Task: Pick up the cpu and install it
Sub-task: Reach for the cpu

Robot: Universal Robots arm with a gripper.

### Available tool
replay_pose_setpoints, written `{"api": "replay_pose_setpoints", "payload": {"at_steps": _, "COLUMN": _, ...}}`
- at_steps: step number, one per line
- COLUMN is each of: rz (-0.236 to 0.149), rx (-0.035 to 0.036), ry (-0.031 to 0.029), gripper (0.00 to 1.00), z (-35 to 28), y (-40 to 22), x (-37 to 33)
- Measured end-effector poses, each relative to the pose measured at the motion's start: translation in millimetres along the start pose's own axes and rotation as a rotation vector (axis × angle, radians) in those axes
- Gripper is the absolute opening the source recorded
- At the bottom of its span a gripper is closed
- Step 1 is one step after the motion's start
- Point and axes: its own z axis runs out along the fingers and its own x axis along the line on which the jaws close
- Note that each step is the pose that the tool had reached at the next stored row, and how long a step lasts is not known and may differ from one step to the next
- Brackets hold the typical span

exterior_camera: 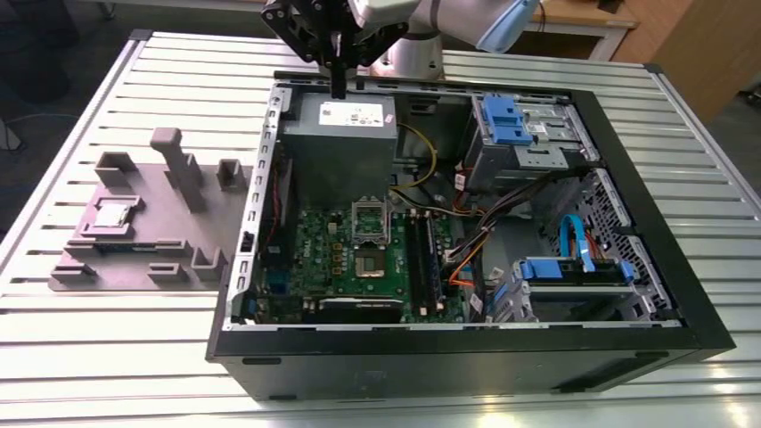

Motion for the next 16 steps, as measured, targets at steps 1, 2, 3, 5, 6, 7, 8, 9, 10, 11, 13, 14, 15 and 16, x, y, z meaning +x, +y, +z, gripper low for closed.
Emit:
{"api": "replay_pose_setpoints", "payload": {"at_steps": 1, "rz": 0.000, "rx": 0.0000, "ry": 0.0000, "gripper": 0.11, "z": 0.0, "y": 0.0, "x": 0.3}}
{"api": "replay_pose_setpoints", "payload": {"at_steps": 2, "rz": 0.000, "rx": 0.0000, "ry": 0.0001, "gripper": 0.11, "z": 0.1, "y": -0.1, "x": 0.6}}
{"api": "replay_pose_setpoints", "payload": {"at_steps": 3, "rz": 0.000, "rx": 0.0000, "ry": 0.0001, "gripper": 0.11, "z": 0.1, "y": -0.1, "x": 0.8}}
{"api": "replay_pose_setpoints", "payload": {"at_steps": 5, "rz": 0.000, "rx": 0.0000, "ry": 0.0001, "gripper": 0.11, "z": 0.2, "y": -0.1, "x": 1.4}}
{"api": "replay_pose_setpoints", "payload": {"at_steps": 6, "rz": 0.000, "rx": 0.0000, "ry": 0.0001, "gripper": 0.11, "z": 0.2, "y": -0.2, "x": 1.7}}
{"api": "replay_pose_setpoints", "payload": {"at_steps": 7, "rz": 0.000, "rx": 0.0000, "ry": 0.0001, "gripper": 0.11, "z": 0.3, "y": -0.2, "x": 2.0}}
{"api": "replay_pose_setpoints", "payload": {"at_steps": 8, "rz": 0.000, "rx": 0.0000, "ry": 0.0001, "gripper": 0.11, "z": 0.4, "y": -0.2, "x": 2.5}}
{"api": "replay_pose_setpoints", "payload": {"at_steps": 9, "rz": 0.000, "rx": 0.0001, "ry": 0.0002, "gripper": 0.11, "z": 0.4, "y": -0.2, "x": 2.7}}
{"api": "replay_pose_setpoints", "payload": {"at_steps": 10, "rz": 0.000, "rx": 0.0000, "ry": 0.0002, "gripper": 0.11, "z": 0.4, "y": -0.2, "x": 2.8}}
{"api": "replay_pose_setpoints", "payload": {"at_steps": 11, "rz": 0.000, "rx": 0.0000, "ry": 0.0002, "gripper": 0.11, "z": 0.5, "y": -0.3, "x": 3.0}}
{"api": "replay_pose_setpoints", "payload": {"at_steps": 13, "rz": 0.000, "rx": 0.0000, "ry": 0.0002, "gripper": 0.11, "z": 0.6, "y": -0.3, "x": 3.4}}
{"api": "replay_pose_setpoints", "payload": {"at_steps": 14, "rz": 0.000, "rx": -0.0001, "ry": 0.0002, "gripper": 0.11, "z": 0.7, "y": -0.3, "x": 3.5}}
{"api": "replay_pose_setpoints", "payload": {"at_steps": 15, "rz": 0.000, "rx": -0.0001, "ry": 0.0002, "gripper": 0.11, "z": 0.7, "y": -0.3, "x": 3.7}}
{"api": "replay_pose_setpoints", "payload": {"at_steps": 16, "rz": 0.000, "rx": 0.0000, "ry": 0.0003, "gripper": 0.11, "z": 0.7, "y": -0.3, "x": 3.9}}
